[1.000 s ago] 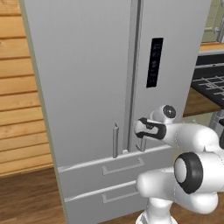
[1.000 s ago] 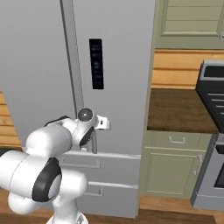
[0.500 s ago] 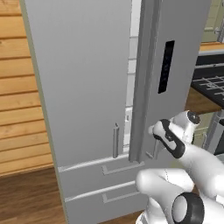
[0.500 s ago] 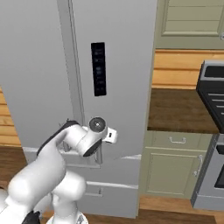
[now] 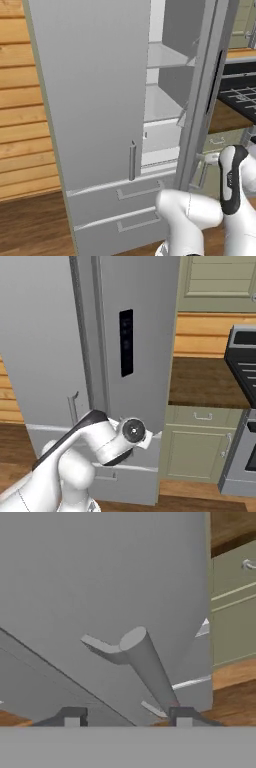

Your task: Take the strawberry from the fridge and place it on top of the pancake, located on the dining counter.

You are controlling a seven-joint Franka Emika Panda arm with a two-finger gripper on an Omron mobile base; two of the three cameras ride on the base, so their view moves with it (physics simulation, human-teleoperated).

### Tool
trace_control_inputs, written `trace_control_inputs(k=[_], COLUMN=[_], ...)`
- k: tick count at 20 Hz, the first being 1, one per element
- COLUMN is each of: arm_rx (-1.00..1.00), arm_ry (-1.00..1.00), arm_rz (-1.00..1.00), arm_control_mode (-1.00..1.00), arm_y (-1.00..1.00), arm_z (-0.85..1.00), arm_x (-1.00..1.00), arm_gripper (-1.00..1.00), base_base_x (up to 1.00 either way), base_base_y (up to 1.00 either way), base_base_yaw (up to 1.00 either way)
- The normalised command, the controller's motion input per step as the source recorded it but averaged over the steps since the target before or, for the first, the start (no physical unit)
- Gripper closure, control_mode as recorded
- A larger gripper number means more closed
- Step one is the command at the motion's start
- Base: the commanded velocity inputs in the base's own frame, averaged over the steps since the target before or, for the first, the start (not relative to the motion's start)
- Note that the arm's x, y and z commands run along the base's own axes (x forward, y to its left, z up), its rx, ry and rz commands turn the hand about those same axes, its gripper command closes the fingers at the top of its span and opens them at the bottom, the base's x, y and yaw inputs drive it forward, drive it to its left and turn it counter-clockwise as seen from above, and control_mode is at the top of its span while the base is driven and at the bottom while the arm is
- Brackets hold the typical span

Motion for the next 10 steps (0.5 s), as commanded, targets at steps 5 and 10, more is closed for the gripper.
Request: trace_control_inputs(k=[5,10], arm_rx=[-0.11,-0.44], arm_ry=[0.01,0.30], arm_rz=[-0.11,-0.07], arm_control_mode=[-1.00,-1.00], arm_y=[-0.14,0.80], arm_z=[1.00,0.73], arm_x=[-0.98,-0.39], arm_gripper=[-1.00,-1.00], base_base_x=[0.00,0.00], base_base_y=[0.00,0.00], base_base_yaw=[0.00,0.00])
